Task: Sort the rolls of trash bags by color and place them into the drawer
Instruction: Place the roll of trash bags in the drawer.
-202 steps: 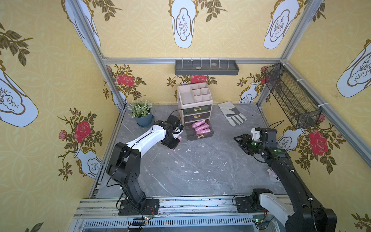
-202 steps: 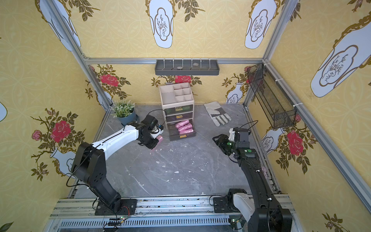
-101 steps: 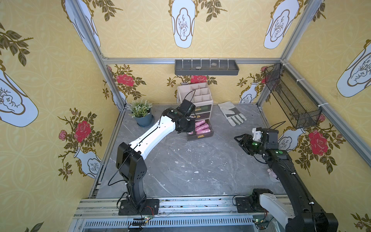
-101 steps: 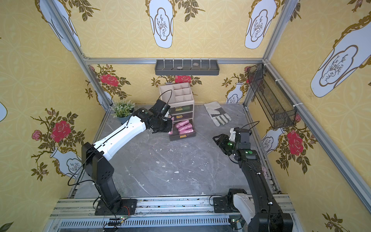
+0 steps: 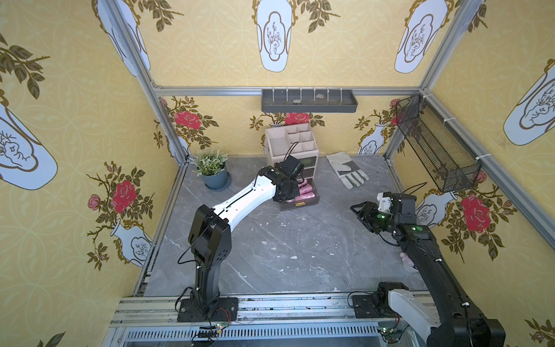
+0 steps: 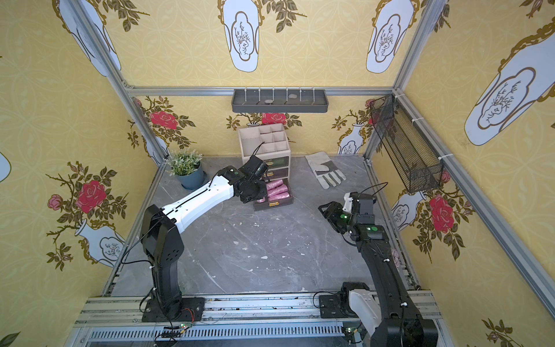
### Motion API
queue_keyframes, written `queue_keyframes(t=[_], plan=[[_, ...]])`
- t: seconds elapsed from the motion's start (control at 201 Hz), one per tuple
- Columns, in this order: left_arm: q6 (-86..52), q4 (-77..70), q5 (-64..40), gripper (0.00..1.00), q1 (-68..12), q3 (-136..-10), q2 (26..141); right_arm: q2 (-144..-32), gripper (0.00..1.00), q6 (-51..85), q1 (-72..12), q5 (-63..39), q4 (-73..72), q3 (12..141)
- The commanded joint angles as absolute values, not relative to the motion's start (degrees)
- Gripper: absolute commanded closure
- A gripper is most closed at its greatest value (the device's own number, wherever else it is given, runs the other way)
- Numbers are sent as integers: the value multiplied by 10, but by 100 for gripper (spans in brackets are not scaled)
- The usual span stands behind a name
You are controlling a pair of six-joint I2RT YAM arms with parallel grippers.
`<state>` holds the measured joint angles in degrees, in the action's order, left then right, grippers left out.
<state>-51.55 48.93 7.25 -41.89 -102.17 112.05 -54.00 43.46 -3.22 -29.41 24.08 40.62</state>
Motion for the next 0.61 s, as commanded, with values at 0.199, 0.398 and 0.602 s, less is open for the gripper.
queue_keyframes(t=[0.199,0.398,0.602], plan=[[-537,457,114,100,-409,-1037,1168,-536,43,429,-31,-295,232,403],[-542,453,126,100,-401,-1043,1189,-534,42,429,-32,-295,234,403],[-546,441,116,100,-397,-1053,1216,-535,42,428,-32,-296,234,404]])
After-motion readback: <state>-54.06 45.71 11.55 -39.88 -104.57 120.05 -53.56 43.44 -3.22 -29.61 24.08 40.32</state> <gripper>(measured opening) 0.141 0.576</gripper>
